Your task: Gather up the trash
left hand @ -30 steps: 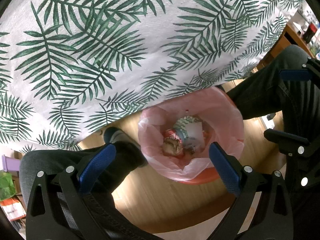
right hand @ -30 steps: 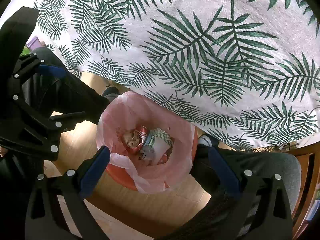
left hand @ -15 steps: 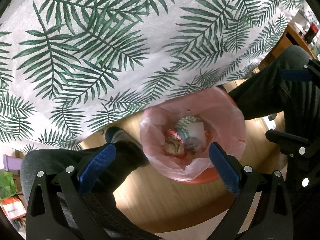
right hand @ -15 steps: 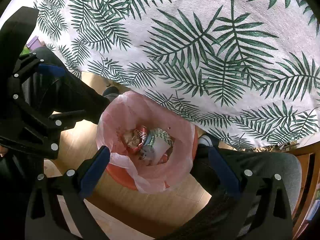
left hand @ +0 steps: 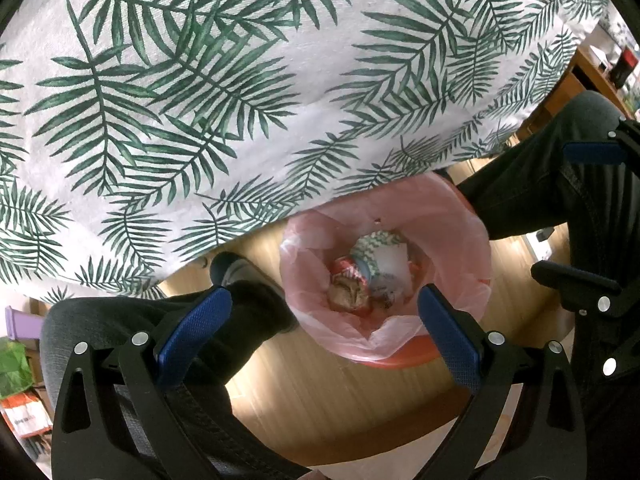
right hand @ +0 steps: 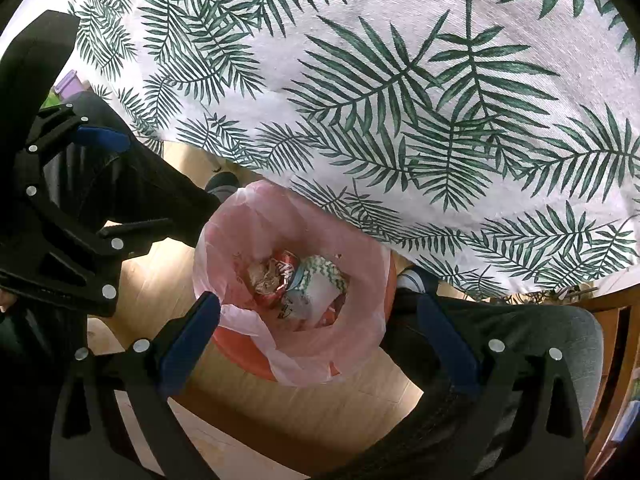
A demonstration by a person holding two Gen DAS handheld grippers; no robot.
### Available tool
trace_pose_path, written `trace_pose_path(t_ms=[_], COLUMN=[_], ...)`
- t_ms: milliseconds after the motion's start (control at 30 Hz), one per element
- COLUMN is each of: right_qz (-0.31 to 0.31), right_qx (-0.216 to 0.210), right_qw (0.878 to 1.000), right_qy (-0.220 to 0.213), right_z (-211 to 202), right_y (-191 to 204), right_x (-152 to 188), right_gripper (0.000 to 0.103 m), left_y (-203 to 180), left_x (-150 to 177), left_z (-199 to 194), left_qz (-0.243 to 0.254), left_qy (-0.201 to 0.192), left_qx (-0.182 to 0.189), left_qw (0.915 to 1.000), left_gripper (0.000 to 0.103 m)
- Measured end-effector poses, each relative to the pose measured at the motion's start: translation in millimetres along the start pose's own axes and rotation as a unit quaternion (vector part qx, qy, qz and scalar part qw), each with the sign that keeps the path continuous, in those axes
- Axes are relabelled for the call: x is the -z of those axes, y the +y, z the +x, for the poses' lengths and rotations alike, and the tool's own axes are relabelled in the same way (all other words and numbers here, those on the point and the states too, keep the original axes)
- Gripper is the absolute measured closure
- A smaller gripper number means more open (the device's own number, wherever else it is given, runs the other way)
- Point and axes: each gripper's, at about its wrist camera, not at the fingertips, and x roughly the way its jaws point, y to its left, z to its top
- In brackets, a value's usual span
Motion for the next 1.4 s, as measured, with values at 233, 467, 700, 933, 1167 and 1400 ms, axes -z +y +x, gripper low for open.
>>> trace_pose_path(t_ms=[233, 467, 700, 933, 1167, 1400], right_qz=[0.000, 0.000, 0.000, 0.000, 0.000, -0.001], right_qx=[-0.002, -0.002, -0.002, -0.002, -0.003, -0.003], right_qw=[1.000, 1.000, 1.000, 1.000, 1.000, 1.000], right_qy=[0.002, 0.002, 0.003, 0.003, 0.004, 0.004], right_z=[0.7, 0.7, 0.8, 1.4, 2.1, 2.1], right_y=[-1.2, -0.9, -1.0, -0.8, -1.0, -1.1], right_x=[-1.0, -0.9, -1.0, -0.8, -0.2, -0.3], right_gripper=[0.005, 0.005, 0.005, 0.005, 0.005, 0.005], left_y=[-1.1, -2.4, -2.0, -2.4, -2.7, -2.6], left_x=[0.1, -0.3, -0.5, -0.6, -0.8, -1.0], left_z=[0.9, 2.2, 3.3, 4.8, 5.0, 4.6], left_qz=[0.000, 0.000, 0.000, 0.002, 0.001, 0.002], left_qy=[0.001, 0.003, 0.004, 0.005, 0.005, 0.005], left_qx=[-0.001, -0.001, -0.001, -0.001, -0.002, -0.001], left_qw=[1.0000, 1.0000, 1.0000, 1.0000, 1.0000, 1.0000], left_gripper=[0.006, 0.006, 0.006, 0.006, 0.006, 0.006])
